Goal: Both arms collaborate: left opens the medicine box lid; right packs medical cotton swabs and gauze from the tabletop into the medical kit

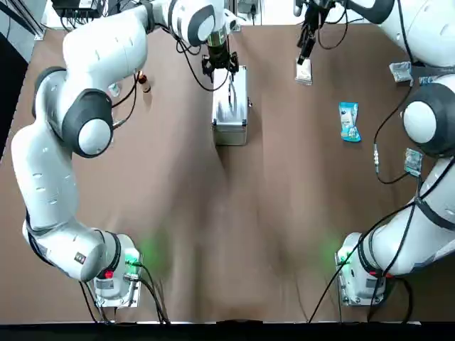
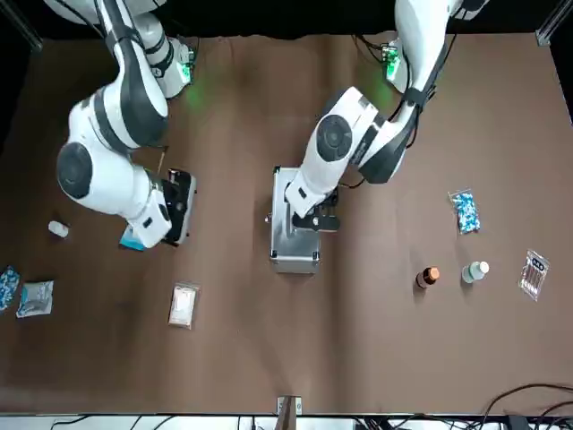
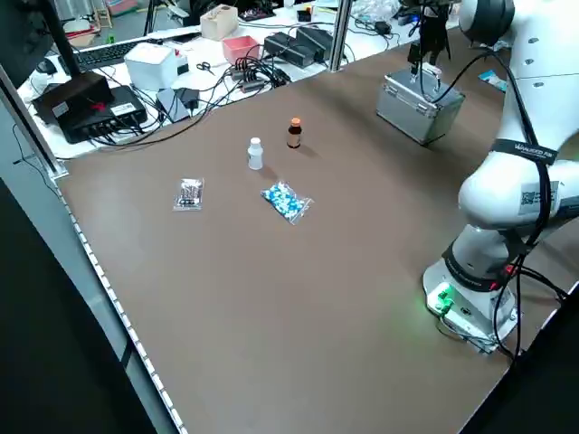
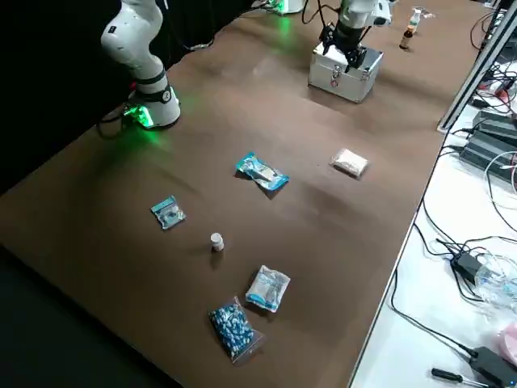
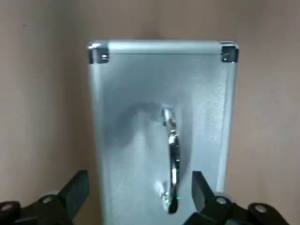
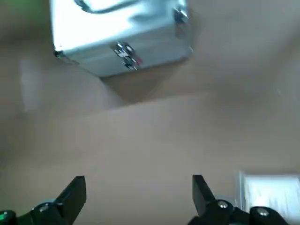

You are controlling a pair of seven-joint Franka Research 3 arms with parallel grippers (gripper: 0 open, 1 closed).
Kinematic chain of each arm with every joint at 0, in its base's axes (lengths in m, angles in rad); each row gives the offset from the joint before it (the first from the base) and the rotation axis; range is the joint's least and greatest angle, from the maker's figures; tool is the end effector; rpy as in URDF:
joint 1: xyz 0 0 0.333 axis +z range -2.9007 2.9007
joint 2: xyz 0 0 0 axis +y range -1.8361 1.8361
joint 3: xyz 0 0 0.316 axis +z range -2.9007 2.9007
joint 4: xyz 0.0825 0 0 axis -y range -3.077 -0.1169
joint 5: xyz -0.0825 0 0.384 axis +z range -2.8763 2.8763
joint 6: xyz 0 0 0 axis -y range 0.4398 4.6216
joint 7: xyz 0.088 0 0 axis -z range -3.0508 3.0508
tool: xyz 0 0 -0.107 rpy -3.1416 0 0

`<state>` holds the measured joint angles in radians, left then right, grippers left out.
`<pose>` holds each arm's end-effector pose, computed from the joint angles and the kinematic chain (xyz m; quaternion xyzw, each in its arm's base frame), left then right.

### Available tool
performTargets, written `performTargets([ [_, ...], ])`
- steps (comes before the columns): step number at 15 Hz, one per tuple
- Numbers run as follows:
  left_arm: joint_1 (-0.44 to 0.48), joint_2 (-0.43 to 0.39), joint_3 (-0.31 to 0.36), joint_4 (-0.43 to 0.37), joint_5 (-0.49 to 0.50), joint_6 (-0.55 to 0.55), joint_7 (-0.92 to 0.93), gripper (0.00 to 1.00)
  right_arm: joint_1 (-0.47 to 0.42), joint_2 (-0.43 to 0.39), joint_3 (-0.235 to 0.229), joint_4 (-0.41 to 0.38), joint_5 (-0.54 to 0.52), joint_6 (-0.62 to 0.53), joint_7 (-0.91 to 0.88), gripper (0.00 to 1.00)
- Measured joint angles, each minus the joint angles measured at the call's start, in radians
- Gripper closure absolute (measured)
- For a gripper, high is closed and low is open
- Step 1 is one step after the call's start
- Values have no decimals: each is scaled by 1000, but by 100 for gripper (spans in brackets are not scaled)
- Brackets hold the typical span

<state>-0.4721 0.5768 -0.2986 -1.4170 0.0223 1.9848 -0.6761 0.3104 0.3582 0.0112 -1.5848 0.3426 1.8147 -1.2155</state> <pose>0.5386 -0.4654 0.3765 0.9971 -0.0281 -0.0406 0.0577 0.6092 0.2313 0.4244 -0.7428 -0.6460 -0.0141 0.1756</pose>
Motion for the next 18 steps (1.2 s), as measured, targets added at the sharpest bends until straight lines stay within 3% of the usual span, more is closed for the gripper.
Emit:
performTargets([
  [4, -16, 13, 1, 3, 6, 11, -10, 8, 30, 18, 0, -106, 127, 123, -175, 0],
  [7, -27, 14, 1, 5, 18, 12, -30, 17, 47, 22, 1, -186, 203, 181, -236, 0],
  [9, -35, 17, 1, 5, 23, 12, -42, 29, 59, 41, 1, -219, 294, 198, -339, 0],
  [12, -38, 26, 2, 5, 26, 12, -49, 37, 68, 115, 1, -234, 467, 210, -523, 0],
  [16, -38, 28, 2, 5, 32, 13, -51, 49, 87, 177, 1, -231, 587, 229, -607, 0],
  [18, -38, 28, 2, 6, 35, 13, -62, 67, 129, 192, 1, -228, 663, 276, -662, 0],
])
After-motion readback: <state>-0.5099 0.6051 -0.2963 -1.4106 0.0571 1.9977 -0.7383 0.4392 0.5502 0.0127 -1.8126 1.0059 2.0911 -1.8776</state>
